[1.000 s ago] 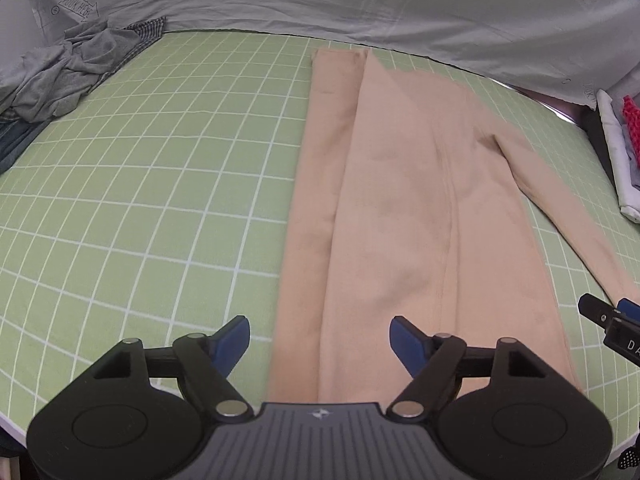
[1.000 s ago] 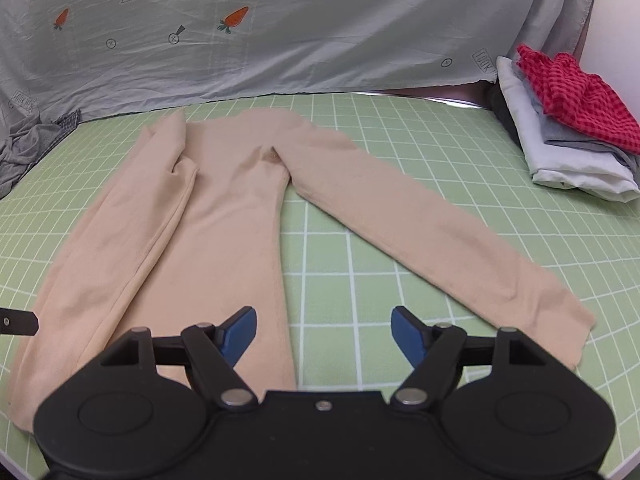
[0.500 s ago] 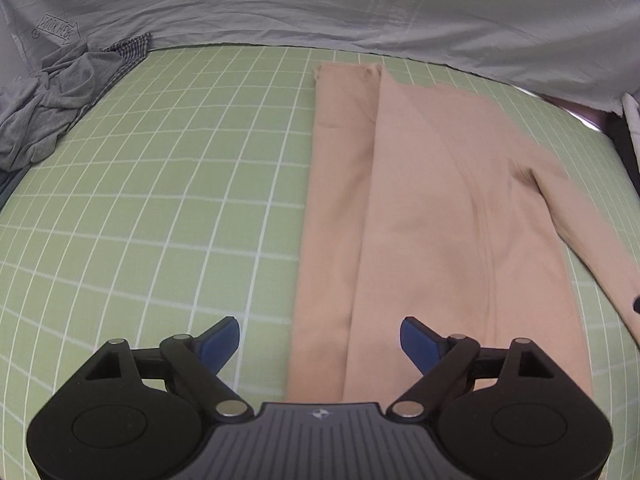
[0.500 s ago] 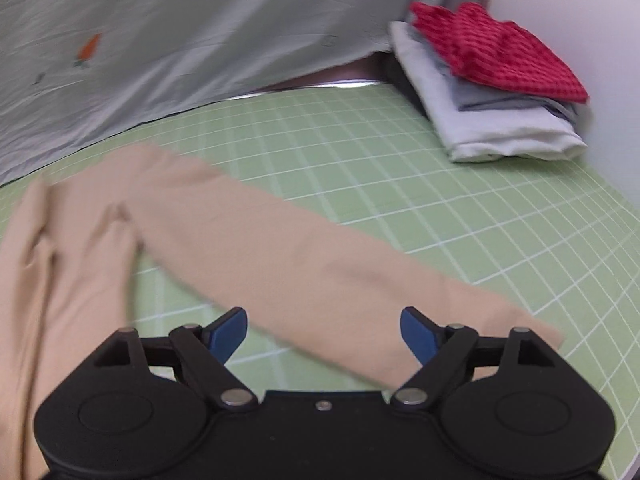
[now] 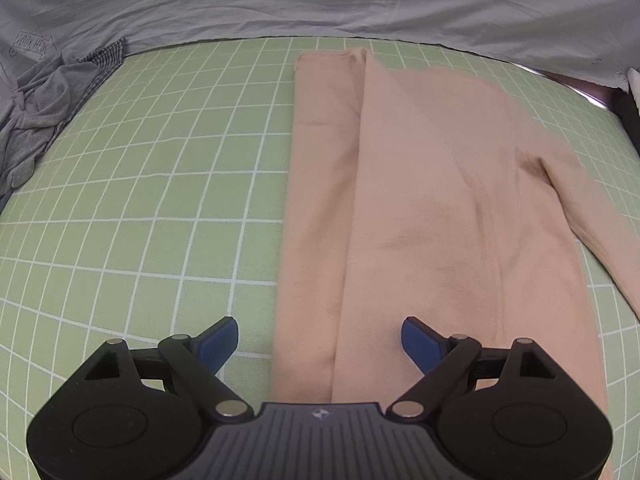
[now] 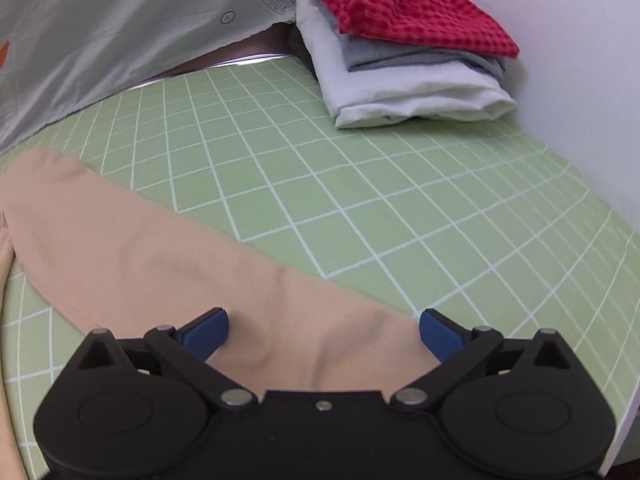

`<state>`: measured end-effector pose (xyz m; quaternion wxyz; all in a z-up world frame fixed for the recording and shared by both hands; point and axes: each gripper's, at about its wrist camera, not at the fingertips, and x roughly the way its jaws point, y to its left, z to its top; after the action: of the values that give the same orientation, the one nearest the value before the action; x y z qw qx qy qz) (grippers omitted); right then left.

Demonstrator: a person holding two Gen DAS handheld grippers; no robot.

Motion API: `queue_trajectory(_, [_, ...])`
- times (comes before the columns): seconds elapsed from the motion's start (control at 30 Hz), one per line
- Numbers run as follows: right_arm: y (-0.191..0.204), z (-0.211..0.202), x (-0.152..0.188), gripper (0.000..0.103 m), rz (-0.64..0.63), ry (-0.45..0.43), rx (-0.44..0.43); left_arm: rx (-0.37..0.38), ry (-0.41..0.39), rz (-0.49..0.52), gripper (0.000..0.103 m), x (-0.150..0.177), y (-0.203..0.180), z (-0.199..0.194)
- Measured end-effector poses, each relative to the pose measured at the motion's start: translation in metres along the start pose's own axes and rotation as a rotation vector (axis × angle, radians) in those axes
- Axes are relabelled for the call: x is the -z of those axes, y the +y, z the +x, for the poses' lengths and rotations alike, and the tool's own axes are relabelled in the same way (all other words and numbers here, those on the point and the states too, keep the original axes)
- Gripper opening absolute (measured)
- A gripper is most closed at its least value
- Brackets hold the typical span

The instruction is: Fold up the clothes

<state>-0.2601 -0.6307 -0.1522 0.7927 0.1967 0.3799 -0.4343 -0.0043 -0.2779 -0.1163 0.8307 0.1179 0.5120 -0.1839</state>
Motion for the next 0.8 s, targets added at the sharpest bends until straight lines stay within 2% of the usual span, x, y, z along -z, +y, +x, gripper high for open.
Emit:
queue_trajectory(0.17, [0.001, -0.002, 0.005, 0.103, 0.031, -0.010, -0.007, -0.001, -0.037, -0.016, 0.089, 0.008, -0.002, -0.016])
queue_trajectory(0.27, [0.003, -0.006, 0.008, 0.102, -0.013, -0.006, -0.052, 0.008, -0.052, -0.042, 0.090, 0.020, -0.004, -0.026])
queue_trajectory(0.33, [0.005, -0.012, 0.011, 0.085, -0.046, -0.018, -0.088, 0.015, -0.052, -0.061, 0.090, 0.031, -0.004, -0.032])
queue_trajectory(0.37, [0.008, -0.016, 0.012, 0.064, -0.064, -0.017, -0.101, 0.018, -0.050, -0.070, 0.090, 0.038, -0.003, -0.035])
queue_trajectory(0.4, [0.010, -0.018, 0.012, 0.037, -0.082, -0.014, -0.113, 0.021, -0.049, -0.075, 0.090, 0.043, -0.002, -0.039])
queue_trajectory(0.47, [0.015, -0.024, 0.014, 0.012, -0.119, -0.009, -0.137, 0.023, -0.047, -0.072, 0.090, 0.053, 0.001, -0.046])
queue_trajectory(0.6, [0.024, -0.036, 0.016, 0.009, -0.193, 0.002, -0.185, 0.017, -0.051, -0.066, 0.090, 0.068, 0.011, -0.060])
queue_trajectory(0.8, [0.061, -0.063, 0.023, 0.009, -0.164, -0.022, -0.257, 0.005, -0.053, -0.083, 0.090, 0.070, 0.041, -0.064])
